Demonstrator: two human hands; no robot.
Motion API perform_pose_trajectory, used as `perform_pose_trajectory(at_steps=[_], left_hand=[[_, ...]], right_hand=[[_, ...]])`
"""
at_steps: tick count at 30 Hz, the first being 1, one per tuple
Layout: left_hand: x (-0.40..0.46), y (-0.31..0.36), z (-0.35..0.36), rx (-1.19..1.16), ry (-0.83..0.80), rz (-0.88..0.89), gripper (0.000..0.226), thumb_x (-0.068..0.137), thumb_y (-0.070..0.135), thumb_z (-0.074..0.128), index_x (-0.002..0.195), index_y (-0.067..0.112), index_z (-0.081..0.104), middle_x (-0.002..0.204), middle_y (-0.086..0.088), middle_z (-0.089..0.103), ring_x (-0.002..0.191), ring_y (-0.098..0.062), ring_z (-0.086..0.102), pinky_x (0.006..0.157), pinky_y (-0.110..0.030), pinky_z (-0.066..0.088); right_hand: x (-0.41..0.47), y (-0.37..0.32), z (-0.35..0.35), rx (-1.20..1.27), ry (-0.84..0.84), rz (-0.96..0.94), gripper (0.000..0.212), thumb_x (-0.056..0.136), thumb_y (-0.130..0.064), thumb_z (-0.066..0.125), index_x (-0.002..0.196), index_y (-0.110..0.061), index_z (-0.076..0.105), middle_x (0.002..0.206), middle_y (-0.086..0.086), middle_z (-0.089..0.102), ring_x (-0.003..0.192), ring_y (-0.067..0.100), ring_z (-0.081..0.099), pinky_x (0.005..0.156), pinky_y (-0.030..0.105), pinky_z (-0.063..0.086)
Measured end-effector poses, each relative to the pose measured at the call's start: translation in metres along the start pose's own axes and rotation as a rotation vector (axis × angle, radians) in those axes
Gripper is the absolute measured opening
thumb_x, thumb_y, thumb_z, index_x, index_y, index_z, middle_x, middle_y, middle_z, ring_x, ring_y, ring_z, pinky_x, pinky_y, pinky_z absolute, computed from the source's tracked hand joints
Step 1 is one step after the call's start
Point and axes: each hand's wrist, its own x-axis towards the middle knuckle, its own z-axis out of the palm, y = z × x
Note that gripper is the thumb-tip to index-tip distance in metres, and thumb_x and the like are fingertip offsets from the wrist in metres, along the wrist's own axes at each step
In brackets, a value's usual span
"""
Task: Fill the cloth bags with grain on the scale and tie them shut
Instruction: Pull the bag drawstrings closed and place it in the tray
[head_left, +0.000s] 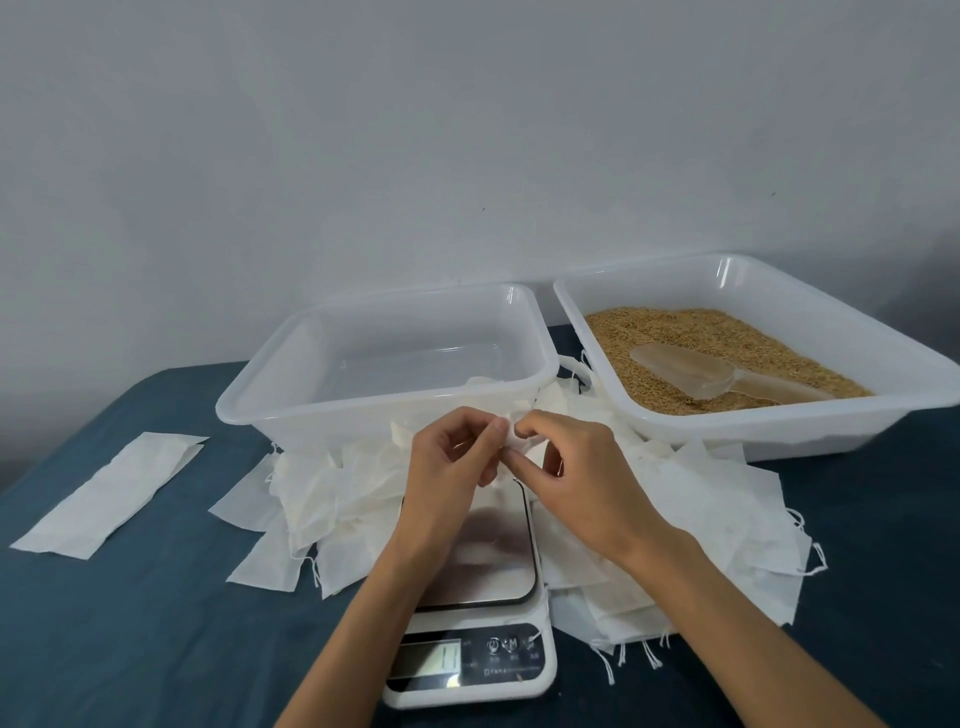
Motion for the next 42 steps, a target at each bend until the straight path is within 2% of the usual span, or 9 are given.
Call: perform_pose_trajectory(at_steps=[5,11,15,18,21,25,30,35,42], left_hand=[[0.000,-0.006,0.001,0.021,0.003,-0.028,0.018,0.102,0.011,0.065,0.087,0.002,0.069,0.067,-0.007,0.057,0.060,-0.018,0.046,0.057,-0.026,0.041],[0.005,-0.014,-0.010,0.101,0.058,-0.020,0.017,0.101,0.010,0.066,0.086,0.005,0.070,0.064,0.003,0.059,0.058,-0.011,0.049,0.056,-0.021,0.043],[0.008,-0.016,-0.019,0.146,0.109,-0.030,0.018,0.100,0.009,0.066,0.083,0.009,0.070,0.063,0.004,0.058,0.058,-0.011,0.048,0.057,-0.022,0.042],[0.010,-0.012,-0.028,0.167,0.184,-0.010,0.017,0.100,0.011,0.067,0.084,0.010,0.070,0.066,0.004,0.059,0.060,-0.011,0.050,0.060,-0.023,0.043],[0.006,-0.001,-0.027,0.179,0.093,0.058,0.016,0.095,0.032,0.071,0.106,0.021,0.074,0.096,0.010,0.073,0.085,-0.006,0.066,0.075,-0.020,0.052],[-0.004,-0.001,-0.016,0.344,-0.215,-0.008,0.077,0.071,0.045,0.089,0.140,0.043,0.055,0.136,0.016,0.063,0.129,-0.007,0.059,0.104,-0.026,0.050],[-0.004,-0.002,-0.016,0.433,-0.132,0.119,0.054,0.081,0.025,0.082,0.130,0.034,0.062,0.121,0.014,0.068,0.121,-0.010,0.060,0.099,-0.017,0.043],[-0.008,0.000,-0.008,0.570,-0.018,0.238,0.045,0.077,0.024,0.073,0.121,0.022,0.064,0.113,0.008,0.065,0.108,-0.015,0.059,0.095,-0.040,0.049],[-0.014,0.007,-0.006,0.374,-0.074,0.100,0.035,0.086,0.026,0.072,0.119,0.026,0.058,0.105,0.009,0.071,0.099,-0.017,0.067,0.085,-0.036,0.056]], right_hand=[[0.000,0.002,-0.001,-0.087,-0.030,-0.032,0.035,0.100,-0.041,0.058,0.070,-0.026,0.045,0.061,-0.020,0.052,0.053,0.015,0.047,0.050,0.027,0.036],[0.001,-0.001,-0.004,0.075,-0.004,0.013,0.025,0.104,-0.036,0.052,0.080,-0.034,0.046,0.056,-0.009,0.051,0.049,0.017,0.048,0.053,0.036,0.046],[0.004,-0.007,-0.008,0.304,0.043,0.109,0.026,0.104,-0.035,0.052,0.079,-0.031,0.054,0.061,-0.015,0.059,0.040,0.017,0.053,0.047,0.017,0.040],[0.004,-0.009,-0.012,0.429,0.020,0.173,0.026,0.103,-0.037,0.055,0.082,-0.027,0.064,0.057,-0.015,0.057,0.044,0.017,0.054,0.049,0.014,0.038],[0.004,-0.011,-0.014,0.501,-0.010,0.193,0.025,0.103,-0.038,0.056,0.084,-0.027,0.067,0.058,-0.014,0.058,0.044,0.019,0.057,0.048,0.015,0.037],[0.005,-0.010,-0.013,0.537,-0.044,0.172,0.027,0.102,-0.041,0.056,0.086,-0.021,0.067,0.058,0.004,0.052,0.048,0.015,0.058,0.048,0.023,0.039],[0.010,-0.011,-0.017,0.408,-0.212,0.153,0.032,0.096,-0.060,0.054,0.089,-0.034,0.073,0.085,-0.003,0.072,0.070,0.007,0.063,0.056,0.015,0.041],[0.030,-0.023,-0.032,0.410,-0.421,0.230,0.074,0.082,-0.088,0.034,0.099,-0.028,0.075,0.084,0.001,0.073,0.074,0.012,0.069,0.051,0.027,0.050],[0.056,-0.053,-0.054,0.260,-0.616,0.298,0.089,0.073,-0.089,0.025,0.115,-0.026,0.071,0.090,-0.007,0.077,0.064,0.029,0.071,0.049,0.024,0.046]])
